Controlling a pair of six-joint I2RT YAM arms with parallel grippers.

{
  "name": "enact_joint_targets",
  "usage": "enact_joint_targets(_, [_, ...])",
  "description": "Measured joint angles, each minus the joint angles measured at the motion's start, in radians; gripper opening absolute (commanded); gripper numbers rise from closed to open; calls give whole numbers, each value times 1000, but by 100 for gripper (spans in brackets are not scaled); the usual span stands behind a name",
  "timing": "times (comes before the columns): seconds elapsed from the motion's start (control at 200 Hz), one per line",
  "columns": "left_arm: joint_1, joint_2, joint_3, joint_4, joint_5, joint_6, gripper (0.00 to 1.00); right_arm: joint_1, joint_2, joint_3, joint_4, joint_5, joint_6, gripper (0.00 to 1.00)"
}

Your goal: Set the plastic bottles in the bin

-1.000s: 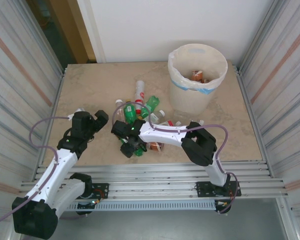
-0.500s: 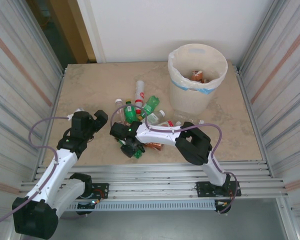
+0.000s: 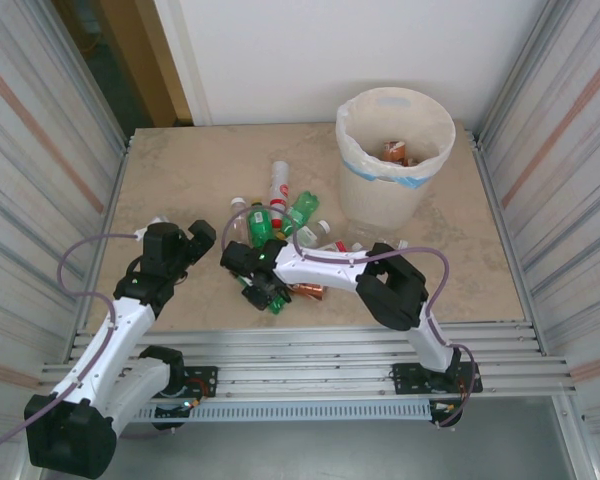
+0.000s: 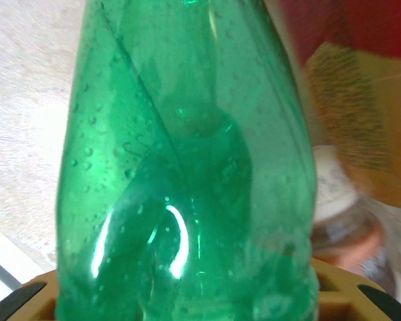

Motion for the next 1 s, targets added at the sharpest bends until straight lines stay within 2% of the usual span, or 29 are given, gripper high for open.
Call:
enact_joint_targets(0.526, [0, -16, 0, -6, 12, 20, 99, -77, -230, -13, -1, 18, 11, 20])
enact_joint_targets(0.761, [-5, -56, 0, -19, 87, 103, 99, -128, -352, -12, -32, 64, 12, 20])
enact_joint_targets(0.892, [-74, -92, 0, -19, 95, 171, 99, -187, -429, 16, -68, 94, 12, 20])
enact_joint_targets(1.002, [-194, -112, 0, -18, 74, 241, 99, -259, -485, 74, -102, 120, 11, 20])
